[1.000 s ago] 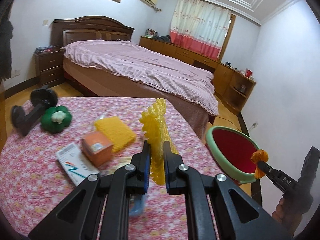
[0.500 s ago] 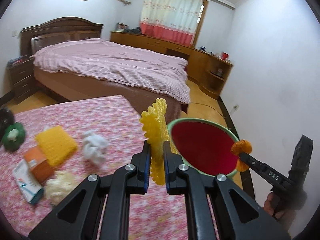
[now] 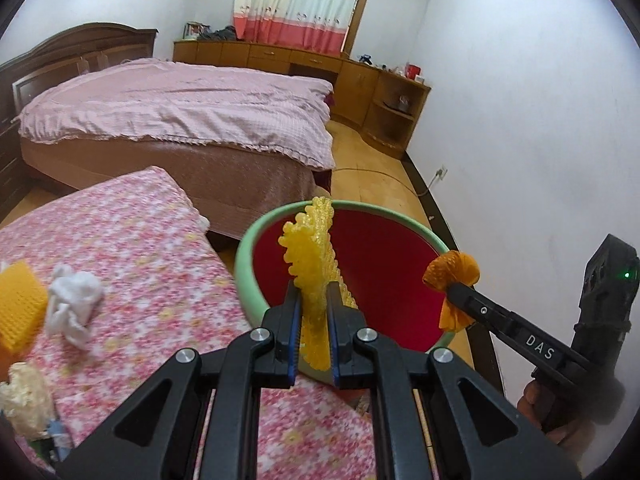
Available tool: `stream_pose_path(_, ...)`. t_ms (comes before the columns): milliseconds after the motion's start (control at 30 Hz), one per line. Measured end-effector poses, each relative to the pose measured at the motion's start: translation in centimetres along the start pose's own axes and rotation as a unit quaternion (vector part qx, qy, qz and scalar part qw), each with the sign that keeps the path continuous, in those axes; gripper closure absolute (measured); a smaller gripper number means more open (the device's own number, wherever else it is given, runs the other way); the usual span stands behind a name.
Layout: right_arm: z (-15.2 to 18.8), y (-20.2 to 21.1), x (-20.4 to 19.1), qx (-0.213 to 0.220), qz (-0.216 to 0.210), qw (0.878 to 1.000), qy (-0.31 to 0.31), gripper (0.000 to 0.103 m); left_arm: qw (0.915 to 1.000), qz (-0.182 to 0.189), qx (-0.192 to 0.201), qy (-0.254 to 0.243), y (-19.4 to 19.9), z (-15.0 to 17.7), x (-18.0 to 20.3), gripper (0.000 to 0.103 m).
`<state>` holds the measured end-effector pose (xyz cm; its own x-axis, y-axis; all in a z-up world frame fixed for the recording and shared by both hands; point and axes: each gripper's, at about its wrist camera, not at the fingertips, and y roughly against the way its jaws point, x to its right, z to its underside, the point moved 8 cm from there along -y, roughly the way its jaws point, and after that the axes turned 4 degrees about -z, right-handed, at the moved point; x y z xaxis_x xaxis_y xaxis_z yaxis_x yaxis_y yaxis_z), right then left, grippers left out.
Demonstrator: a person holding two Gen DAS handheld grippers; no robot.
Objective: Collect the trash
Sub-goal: 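Carry the orange wrapper in the right tool over the red bucket while the left tool carries the foam net, then open the right tool over the bucket while the left tool releases the foam net into it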
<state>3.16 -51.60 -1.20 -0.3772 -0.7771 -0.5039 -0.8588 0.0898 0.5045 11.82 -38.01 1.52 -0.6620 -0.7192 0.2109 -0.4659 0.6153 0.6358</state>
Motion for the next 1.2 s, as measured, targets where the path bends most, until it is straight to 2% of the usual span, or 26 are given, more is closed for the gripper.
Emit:
stream_pose_path(300,0.3,-1.9,0.9,-0.015,0.002,1.000,-0.006,0.087,0.9998,-0.009,-0.018,-0.003,-2.6,0.9,0.3,0.091)
stream_pose_path(367,0.4,-2.2,1.0,-0.018,0.004,1.000,-0.007,0.086,0.9996,-0.012,-0.025,-0.006,-3.0,1.1,0.2,0.079)
stream_pose_path(467,0.7,-2.8,1.3,-0.025,-0.001,1.000,-0.016,0.086,0.9994,-0.007,-0.033,0.003,-3.5,1.2,0.0,0.070)
stream_pose_path(600,0.6,-3.1,1.4,-0.025,-0.002,1.000,-0.017,0.085,0.9993,-0.006,-0.037,0.003,-3.7,1.4,0.1,0.068)
stream_pose_path(700,0.7,-3.0,1.3,-0.021,-0.012,0.999,-0.021,0.077,0.9992,-0.013,-0.038,0.001,-3.7,1.5,-0.1,0.068)
stream_pose_path(867,0.7,-2.8,1.1,-0.020,-0.016,0.999,-0.021,0.071,0.9991,-0.017,-0.038,0.008,-3.3,1.5,-0.7,0.068)
stream_pose_path(1000,0.8,-2.4,0.8,-0.017,-0.019,0.999,-0.020,0.059,0.9990,-0.018,-0.036,0.020,-2.5,1.4,-1.3,0.068)
stream_pose_path(1200,1.0,-1.5,0.2,-0.017,-0.023,0.999,-0.022,0.057,0.9988,-0.024,-0.029,0.033,-0.6,1.5,-2.3,0.068)
